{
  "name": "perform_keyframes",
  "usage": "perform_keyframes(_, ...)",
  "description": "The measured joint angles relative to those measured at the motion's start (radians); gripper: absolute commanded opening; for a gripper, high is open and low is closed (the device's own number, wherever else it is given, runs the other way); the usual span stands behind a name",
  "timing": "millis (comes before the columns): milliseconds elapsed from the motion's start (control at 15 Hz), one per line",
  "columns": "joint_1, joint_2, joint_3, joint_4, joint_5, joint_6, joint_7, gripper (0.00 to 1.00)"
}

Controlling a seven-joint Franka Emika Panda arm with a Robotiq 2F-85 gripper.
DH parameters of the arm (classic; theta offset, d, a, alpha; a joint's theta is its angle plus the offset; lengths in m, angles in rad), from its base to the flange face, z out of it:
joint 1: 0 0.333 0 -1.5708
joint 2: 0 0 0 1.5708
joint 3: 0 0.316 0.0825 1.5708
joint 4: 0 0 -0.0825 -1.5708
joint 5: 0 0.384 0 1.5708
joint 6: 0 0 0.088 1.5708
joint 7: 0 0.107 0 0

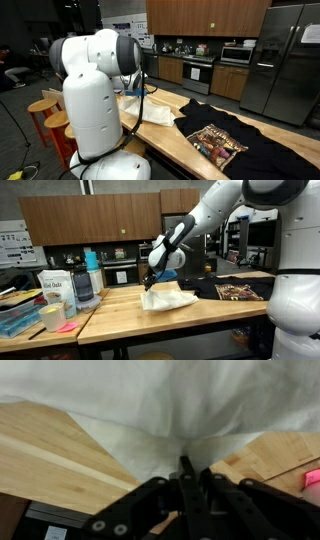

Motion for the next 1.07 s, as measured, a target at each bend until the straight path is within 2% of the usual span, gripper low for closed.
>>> perform_keyframes(200, -0.016, -0.123, -0.01, -0.055, 0.124, -0.04, -0.109, 0.02)
perform_keyframes(400, -0.013, -0.231, -0.067, -0.084, 0.204, -0.121, -0.2, 0.02)
perform_keyframes(733, -0.003, -0.341, -0.23, -0.098, 0.206, -0.239, -0.254, 0.02)
perform_keyframes(1067, -0.018, -0.354, -0.36, -0.091, 0.205, -0.31, -0.298, 0.02)
